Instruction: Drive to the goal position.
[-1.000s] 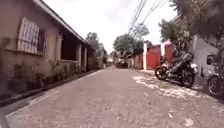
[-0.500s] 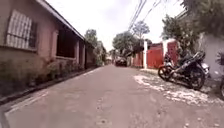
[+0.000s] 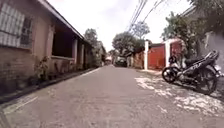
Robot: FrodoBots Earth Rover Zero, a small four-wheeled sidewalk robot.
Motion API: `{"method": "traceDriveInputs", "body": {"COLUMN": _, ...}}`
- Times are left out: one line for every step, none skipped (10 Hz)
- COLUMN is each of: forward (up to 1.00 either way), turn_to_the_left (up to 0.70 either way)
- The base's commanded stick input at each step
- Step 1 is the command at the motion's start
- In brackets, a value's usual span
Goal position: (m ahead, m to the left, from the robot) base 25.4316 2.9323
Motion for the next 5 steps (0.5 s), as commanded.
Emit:
{"method": "traceDriveInputs", "body": {"forward": 0.7, "turn_to_the_left": 0.02}}
{"method": "traceDriveInputs", "body": {"forward": 0.7, "turn_to_the_left": 0.06}}
{"method": "traceDriveInputs", "body": {"forward": 0.7, "turn_to_the_left": 0.09}}
{"method": "traceDriveInputs", "body": {"forward": 0.7, "turn_to_the_left": 0.15}}
{"method": "traceDriveInputs", "body": {"forward": 0.7, "turn_to_the_left": 0.24}}
